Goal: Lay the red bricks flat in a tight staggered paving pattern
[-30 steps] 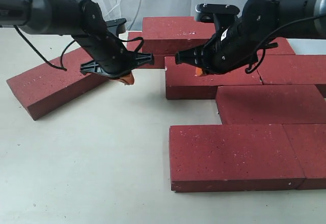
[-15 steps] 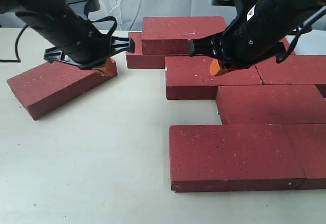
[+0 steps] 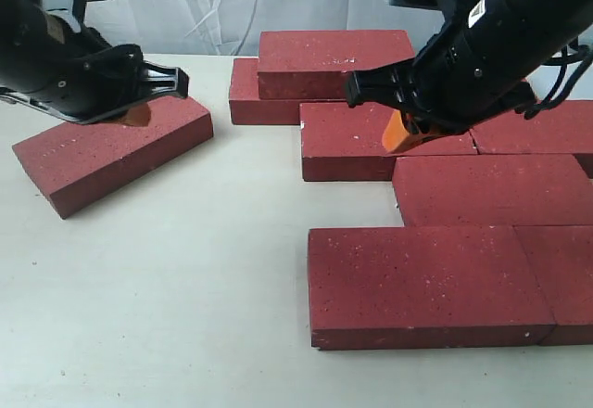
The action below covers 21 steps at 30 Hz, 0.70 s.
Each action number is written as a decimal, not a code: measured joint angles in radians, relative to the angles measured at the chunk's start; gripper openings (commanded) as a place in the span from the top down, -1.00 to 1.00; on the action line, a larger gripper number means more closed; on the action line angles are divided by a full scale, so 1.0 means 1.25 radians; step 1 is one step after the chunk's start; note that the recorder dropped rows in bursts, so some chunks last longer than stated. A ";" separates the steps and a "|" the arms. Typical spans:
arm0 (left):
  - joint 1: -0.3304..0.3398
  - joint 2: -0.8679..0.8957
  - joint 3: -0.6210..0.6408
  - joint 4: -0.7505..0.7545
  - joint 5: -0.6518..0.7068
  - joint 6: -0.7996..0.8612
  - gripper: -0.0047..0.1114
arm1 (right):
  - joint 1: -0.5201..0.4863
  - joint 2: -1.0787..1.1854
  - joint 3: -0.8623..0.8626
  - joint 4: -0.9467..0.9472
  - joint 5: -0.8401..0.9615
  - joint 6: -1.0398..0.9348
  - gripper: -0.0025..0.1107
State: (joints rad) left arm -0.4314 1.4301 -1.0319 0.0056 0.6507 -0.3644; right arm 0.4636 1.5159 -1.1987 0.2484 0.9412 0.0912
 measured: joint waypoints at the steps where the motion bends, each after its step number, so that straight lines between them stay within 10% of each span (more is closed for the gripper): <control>1: 0.000 -0.001 0.008 0.036 -0.006 -0.027 0.92 | 0.008 -0.007 0.000 0.000 0.007 -0.004 0.97; 21: 0.001 -0.011 0.055 0.084 0.043 -0.100 0.92 | 0.084 -0.077 0.233 -0.087 -0.103 -0.026 0.97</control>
State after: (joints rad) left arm -0.4299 1.4169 -0.9635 0.1101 0.7044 -0.4892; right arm 0.5689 1.4192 -0.9072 0.1400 0.8127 0.0591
